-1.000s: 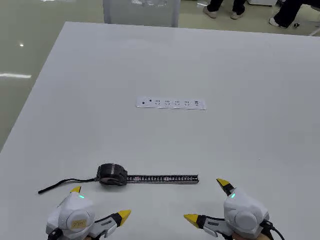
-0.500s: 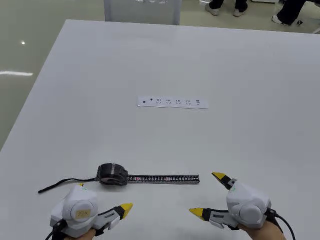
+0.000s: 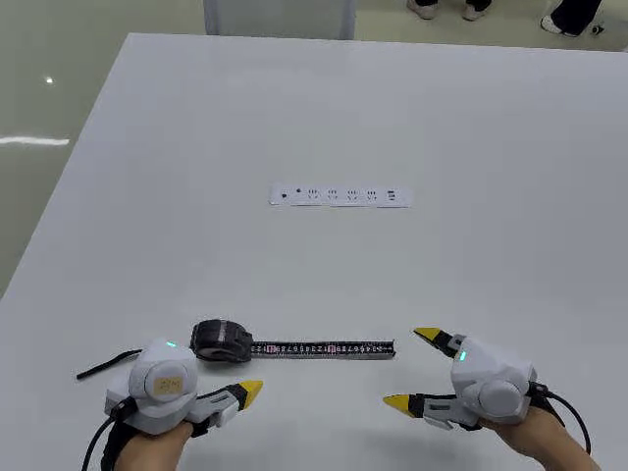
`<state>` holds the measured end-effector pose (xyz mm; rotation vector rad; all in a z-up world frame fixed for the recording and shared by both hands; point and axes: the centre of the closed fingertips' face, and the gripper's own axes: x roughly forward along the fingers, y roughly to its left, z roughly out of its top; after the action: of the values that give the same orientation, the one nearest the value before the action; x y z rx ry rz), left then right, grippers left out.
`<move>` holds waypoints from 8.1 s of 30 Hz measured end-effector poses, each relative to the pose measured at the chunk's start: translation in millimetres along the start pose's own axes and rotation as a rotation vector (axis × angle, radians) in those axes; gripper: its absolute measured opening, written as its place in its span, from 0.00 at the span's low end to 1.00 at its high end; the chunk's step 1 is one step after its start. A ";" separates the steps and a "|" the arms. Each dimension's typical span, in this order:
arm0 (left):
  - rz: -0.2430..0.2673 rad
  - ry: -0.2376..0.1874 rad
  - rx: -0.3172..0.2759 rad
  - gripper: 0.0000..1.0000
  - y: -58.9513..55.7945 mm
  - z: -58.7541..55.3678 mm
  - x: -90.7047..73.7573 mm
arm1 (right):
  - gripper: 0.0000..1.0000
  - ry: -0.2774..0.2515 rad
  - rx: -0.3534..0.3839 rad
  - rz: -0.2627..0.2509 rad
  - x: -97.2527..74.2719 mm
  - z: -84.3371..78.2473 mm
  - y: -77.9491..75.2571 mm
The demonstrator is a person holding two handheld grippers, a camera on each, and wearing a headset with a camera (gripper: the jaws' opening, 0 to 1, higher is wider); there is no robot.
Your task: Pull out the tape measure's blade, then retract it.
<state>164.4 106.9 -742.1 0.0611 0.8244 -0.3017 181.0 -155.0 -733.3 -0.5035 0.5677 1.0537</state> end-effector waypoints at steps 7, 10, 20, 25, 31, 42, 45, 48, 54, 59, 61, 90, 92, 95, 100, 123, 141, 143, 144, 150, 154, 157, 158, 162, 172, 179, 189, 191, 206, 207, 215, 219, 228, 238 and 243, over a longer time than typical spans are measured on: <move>-0.017 0.047 -0.022 0.86 -0.5 2.4 5.8 | 0.60 0.015 -0.046 0.049 6.0 -3.5 -4.2; -0.023 0.074 -0.031 0.86 0.4 3.2 9.4 | 0.61 0.024 -0.058 0.068 8.9 -5.1 -5.9; -0.024 0.121 -0.031 0.83 4.2 9.4 19.4 | 0.58 0.045 -0.114 0.120 18.9 -10.5 -12.4; -0.017 0.130 -0.050 0.81 12.6 13.0 26.6 | 0.51 0.043 -0.133 0.142 21.7 -10.2 -14.0; -0.033 0.156 -0.057 0.80 8.9 12.4 34.0 | 0.47 0.052 -0.147 0.185 28.4 -15.9 -13.3; -0.045 0.189 -0.053 0.78 13.8 19.2 40.3 | 0.40 0.070 -0.168 0.230 37.0 -23.1 -18.6; -0.048 0.198 -0.056 0.79 16.1 17.0 40.3 | 0.39 0.074 -0.175 0.251 40.5 -25.5 -18.6; -0.053 0.205 -0.064 0.78 16.2 17.8 41.6 | 0.37 0.081 -0.183 0.260 44.2 -27.2 -21.0; -0.063 0.225 -0.074 0.78 16.3 17.2 43.6 | 0.34 0.083 -0.183 0.283 50.1 -30.7 -26.2; -0.069 0.233 -0.079 0.78 15.3 16.8 47.3 | 0.32 0.093 -0.184 0.307 53.1 -34.9 -27.9; -0.070 0.234 -0.078 0.77 17.3 17.4 48.5 | 0.30 0.096 -0.189 0.313 54.2 -36.1 -28.1; -0.082 0.233 -0.042 0.72 17.8 19.4 58.1 | 0.14 0.123 -0.229 0.388 61.4 -45.3 -25.3; -0.076 0.227 -0.044 0.72 17.5 20.9 57.5 | 0.14 0.125 -0.239 0.388 61.9 -45.3 -25.4; -0.075 0.225 -0.048 0.72 17.0 22.1 58.1 | 0.14 0.127 -0.245 0.387 62.7 -45.0 -26.0; -0.057 0.224 -0.054 0.72 19.7 20.3 60.5 | 0.14 0.126 -0.256 0.381 63.1 -44.3 -26.3; 0.056 0.216 0.015 0.64 22.9 15.3 73.1 | 0.14 0.120 -0.264 0.364 60.7 -42.7 -28.4; 0.065 0.263 0.022 0.60 19.5 14.4 69.2 | 0.14 0.113 -0.273 0.363 57.1 -39.7 -26.7; 0.065 0.266 0.022 0.60 19.1 14.8 69.0 | 0.14 0.112 -0.272 0.362 56.9 -39.6 -26.8; 0.064 0.266 0.022 0.60 18.8 14.9 68.8 | 0.14 0.112 -0.272 0.362 56.8 -39.7 -26.8; 0.059 0.257 0.025 0.60 19.2 14.9 70.0 | 0.14 0.112 -0.274 0.360 56.8 -39.7 -27.0; 0.049 0.255 0.026 0.60 19.4 14.7 70.2 | 0.14 0.110 -0.275 0.360 55.9 -38.9 -26.9; 0.042 0.255 0.031 0.60 18.3 14.9 68.2 | 0.14 0.110 -0.278 0.361 55.5 -38.3 -26.2; 0.038 0.256 0.030 0.60 17.9 14.9 67.3 | 0.14 0.111 -0.277 0.363 55.3 -38.3 -25.5; 0.032 0.261 0.026 0.60 18.7 14.0 67.4 | 0.14 0.109 -0.277 0.363 55.6 -37.7 -24.9; 0.030 0.266 0.033 0.60 19.2 13.2 68.4 | 0.14 0.107 -0.282 0.370 58.8 -34.8 -22.5; 0.033 0.283 0.048 0.60 19.2 12.2 71.3 | 0.14 0.105 -0.281 0.374 59.4 -34.6 -20.7; 0.042 0.292 0.046 0.61 19.3 11.6 71.6 | 0.14 0.102 -0.287 0.373 61.4 -32.8 -20.6; 0.043 0.292 0.046 0.61 19.2 11.7 71.4 | 0.14 0.101 -0.288 0.374 61.7 -32.3 -20.2; 0.055 0.297 0.049 0.62 20.6 10.4 73.7 | 0.14 0.096 -0.292 0.375 64.9 -29.0 -18.4; 0.055 0.297 0.050 0.62 21.0 10.2 74.3 | 0.14 0.096 -0.291 0.376 65.3 -28.8 -18.3; 0.048 0.301 0.051 0.62 21.9 9.3 76.4 | 0.14 0.092 -0.296 0.379 68.1 -25.0 -17.2; 0.046 0.296 0.049 0.62 21.4 9.8 75.0 | 0.14 0.091 -0.299 0.380 69.6 -22.5 -15.9; 0.043 0.295 0.051 0.62 18.9 11.3 70.0 | 0.14 0.089 -0.300 0.386 73.0 -20.3 -13.3; 0.037 0.297 0.051 0.62 19.7 10.8 71.4 | 0.14 0.086 -0.303 0.391 76.6 -16.8 -11.4; 0.036 0.296 0.051 0.62 20.7 10.1 74.0 | 0.14 0.085 -0.303 0.394 78.3 -14.9 -10.3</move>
<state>224.8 107.1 -790.6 0.1713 1.1077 -0.2839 217.1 -117.2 -794.2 -0.7230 0.5993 1.5120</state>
